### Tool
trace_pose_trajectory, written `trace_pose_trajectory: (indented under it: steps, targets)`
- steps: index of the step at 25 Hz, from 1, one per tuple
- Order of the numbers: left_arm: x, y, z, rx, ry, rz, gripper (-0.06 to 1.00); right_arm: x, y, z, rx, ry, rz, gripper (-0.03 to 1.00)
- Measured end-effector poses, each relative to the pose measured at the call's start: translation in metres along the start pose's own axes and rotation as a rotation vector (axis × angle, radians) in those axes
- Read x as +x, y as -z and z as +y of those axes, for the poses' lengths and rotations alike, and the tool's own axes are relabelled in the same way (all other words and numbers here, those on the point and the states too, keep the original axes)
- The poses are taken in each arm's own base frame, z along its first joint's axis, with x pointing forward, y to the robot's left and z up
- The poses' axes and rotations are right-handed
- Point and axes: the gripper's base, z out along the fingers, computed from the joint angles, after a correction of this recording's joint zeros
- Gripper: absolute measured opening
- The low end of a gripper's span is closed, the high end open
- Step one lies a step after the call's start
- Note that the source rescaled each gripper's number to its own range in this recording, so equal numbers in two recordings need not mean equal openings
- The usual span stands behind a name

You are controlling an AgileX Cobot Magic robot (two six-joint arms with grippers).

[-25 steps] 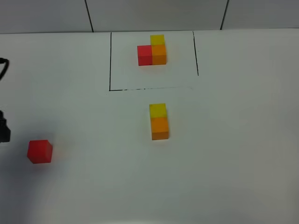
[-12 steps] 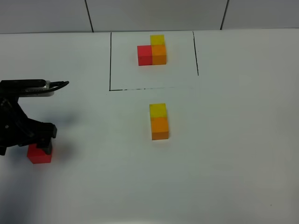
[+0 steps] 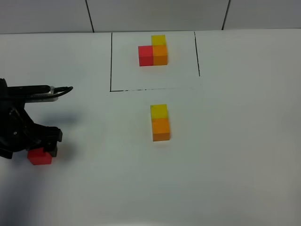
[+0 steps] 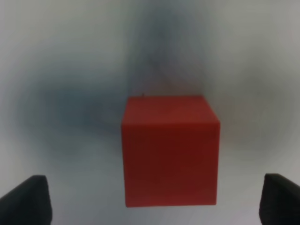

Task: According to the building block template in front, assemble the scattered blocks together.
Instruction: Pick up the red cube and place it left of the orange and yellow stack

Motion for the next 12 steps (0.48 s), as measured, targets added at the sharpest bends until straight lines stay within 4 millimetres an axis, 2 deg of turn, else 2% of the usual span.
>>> trace_pose_trajectory:
  steps: [5,12]
  targets:
    - [0.004,-0.006,0.000,0.007,0.000,-0.016,0.98,0.000,0.000,0.000,0.000,0.000,0.000,0.00]
    - [0.006,-0.025,-0.001,0.011,-0.003,-0.011,0.97,0.000,0.000,0.000,0.000,0.000,0.000,0.00]
